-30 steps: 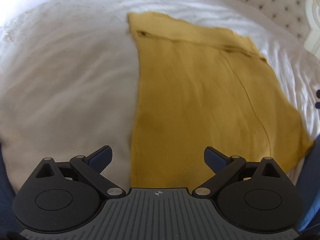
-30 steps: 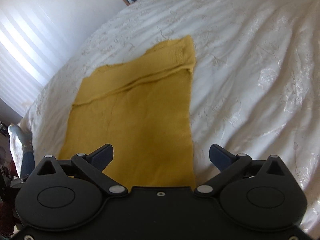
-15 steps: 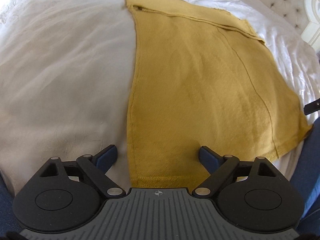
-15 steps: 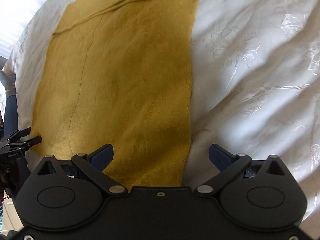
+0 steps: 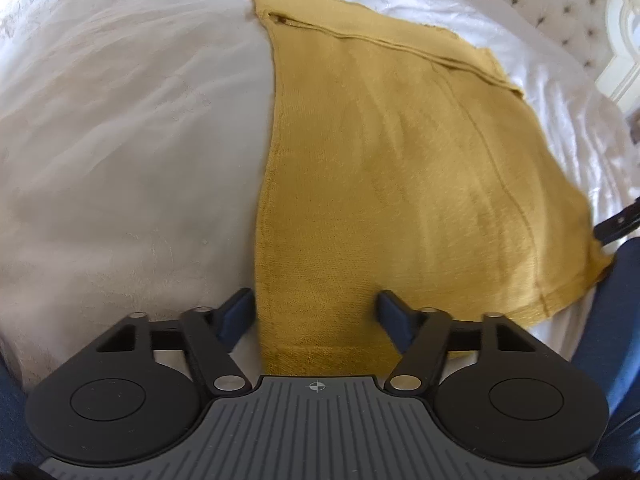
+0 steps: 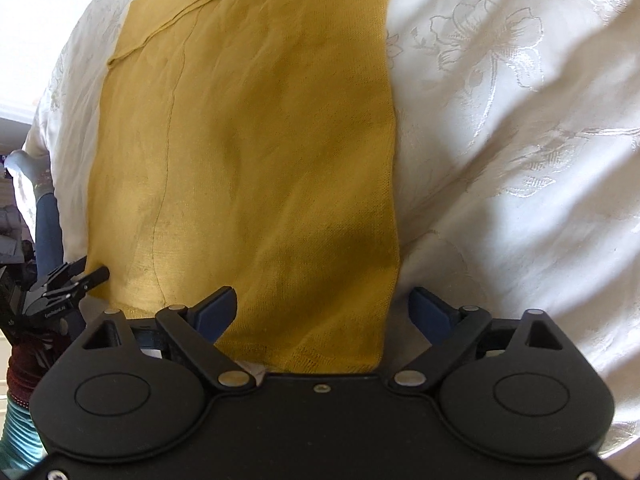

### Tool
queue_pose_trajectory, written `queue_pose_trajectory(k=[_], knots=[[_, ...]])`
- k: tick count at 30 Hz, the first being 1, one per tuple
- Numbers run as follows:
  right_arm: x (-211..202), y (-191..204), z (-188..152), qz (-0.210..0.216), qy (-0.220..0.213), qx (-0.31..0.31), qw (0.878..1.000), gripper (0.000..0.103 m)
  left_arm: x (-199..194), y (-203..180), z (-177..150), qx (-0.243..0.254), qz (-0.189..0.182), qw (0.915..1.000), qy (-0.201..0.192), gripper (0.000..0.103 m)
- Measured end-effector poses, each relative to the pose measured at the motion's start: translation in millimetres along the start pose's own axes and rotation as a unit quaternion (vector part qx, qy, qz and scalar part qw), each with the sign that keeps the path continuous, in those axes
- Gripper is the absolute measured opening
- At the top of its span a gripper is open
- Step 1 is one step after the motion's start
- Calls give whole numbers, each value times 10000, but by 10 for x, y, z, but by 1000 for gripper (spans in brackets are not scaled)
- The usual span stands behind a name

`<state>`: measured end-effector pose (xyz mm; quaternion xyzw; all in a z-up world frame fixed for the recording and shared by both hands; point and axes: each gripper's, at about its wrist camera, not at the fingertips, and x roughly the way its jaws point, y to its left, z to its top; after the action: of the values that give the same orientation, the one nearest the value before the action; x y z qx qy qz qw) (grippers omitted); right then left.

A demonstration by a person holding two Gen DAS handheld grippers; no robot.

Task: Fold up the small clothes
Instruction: 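Grasp the hem with the left gripper while the right gripper grasps the hem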

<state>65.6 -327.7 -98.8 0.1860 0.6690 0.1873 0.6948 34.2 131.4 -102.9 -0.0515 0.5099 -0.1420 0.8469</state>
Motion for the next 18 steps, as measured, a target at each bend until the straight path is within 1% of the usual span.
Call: queue_pose_trajectory(k=[1, 2, 3, 4, 5, 6, 7, 8, 9, 10, 12, 15, 18], knots=[[19, 20, 6, 12, 23, -7, 10000, 92, -8, 9, -2, -51, -75, 10000, 8, 56], [26, 21, 6, 29, 43, -13, 10000, 92, -14, 15, -5, -79, -120, 9999, 6, 50], [32, 21, 7, 46, 63, -25, 10000, 88, -17, 19, -6, -94, -152, 9998, 8, 40], [31, 17, 12, 53, 78, -37, 9999, 84, -21, 23, -5, -106, -190, 9998, 9, 34], [46, 19, 6, 52, 91, -61, 9999, 73, -24, 18, -5, -130, -229, 9997, 4, 24], [58, 26, -7, 23, 95, -106, 9999, 56, -30, 17, -5, -150, -251, 9996, -14, 19], [67, 52, -16, -28, 112, -192, 9997, 48, -44, 10, -2, -171, -274, 9995, -58, 15], [70, 71, -33, -62, 119, -279, 9995, 28, -59, 8, -2, -192, -298, 9993, -101, 11], [61, 117, -15, -96, 96, -374, 9992, 22, -76, 5, -3, -208, -308, 9992, -150, 9], [-17, 104, -32, -61, 26, -457, 9989, 22, -97, -1, -4, -223, -312, 9991, -198, 8], [-86, 99, -60, 86, -168, -484, 9987, 15, -141, -11, 3, -253, -330, 9987, -292, 7], [-206, 31, -136, 485, -650, -312, 9962, 11, -246, 0, 48, -398, -456, 9967, -534, 6], [-323, -65, -238, 959, -1136, -53, 9889, 11, -356, 5, 158, -563, -577, 9930, -858, 6]])
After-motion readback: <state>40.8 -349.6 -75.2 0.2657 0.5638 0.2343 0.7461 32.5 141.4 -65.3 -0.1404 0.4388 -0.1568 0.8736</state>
